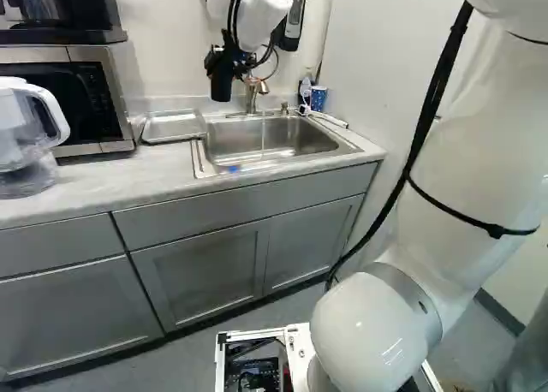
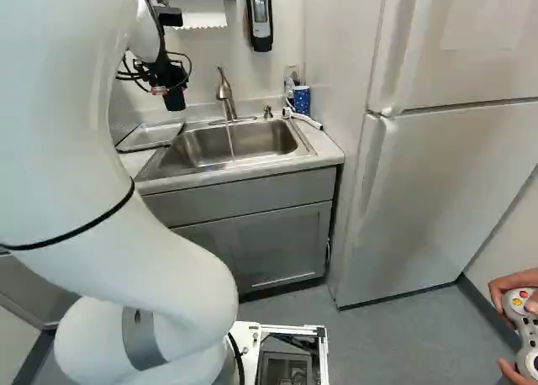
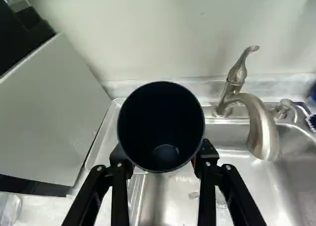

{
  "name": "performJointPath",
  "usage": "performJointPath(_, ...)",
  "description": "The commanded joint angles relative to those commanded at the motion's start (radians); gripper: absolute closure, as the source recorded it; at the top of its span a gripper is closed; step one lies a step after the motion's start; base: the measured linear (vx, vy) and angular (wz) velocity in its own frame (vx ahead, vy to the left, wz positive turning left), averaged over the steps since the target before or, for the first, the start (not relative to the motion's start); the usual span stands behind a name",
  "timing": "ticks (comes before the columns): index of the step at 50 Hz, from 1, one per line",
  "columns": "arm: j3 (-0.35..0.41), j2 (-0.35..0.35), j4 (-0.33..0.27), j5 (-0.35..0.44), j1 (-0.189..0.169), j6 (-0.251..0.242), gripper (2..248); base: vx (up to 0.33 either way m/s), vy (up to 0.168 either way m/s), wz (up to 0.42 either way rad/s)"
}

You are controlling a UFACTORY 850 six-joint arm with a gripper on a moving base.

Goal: Rinse the cup and place it in the tray

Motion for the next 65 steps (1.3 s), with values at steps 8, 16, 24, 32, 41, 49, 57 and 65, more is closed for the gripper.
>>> performJointPath(8,-0.018,-0.017,0.0,0.0,0.022,0.0,126,0.0,0.0,0.0)
performJointPath(16,-0.036,-0.036,0.0,0.005,0.043,0.0,126,0.0,0.0,0.0)
performJointPath(24,-0.056,-0.054,0.0,0.019,0.064,0.0,126,0.0,0.0,0.0)
performJointPath(32,-0.073,-0.077,0.0,0.038,0.084,0.0,126,0.0,0.0,0.0)
performJointPath(41,-0.087,-0.107,0.0,0.061,0.106,0.0,126,0.0,0.0,0.0)
performJointPath(49,-0.082,-0.118,0.0,0.083,0.108,0.0,126,0.0,0.0,0.0)
performJointPath(57,-0.074,-0.126,0.0,0.106,0.108,0.0,126,0.0,0.0,0.0)
performJointPath(65,-0.073,-0.141,0.0,0.13,0.111,0.0,126,0.0,0.0,0.0)
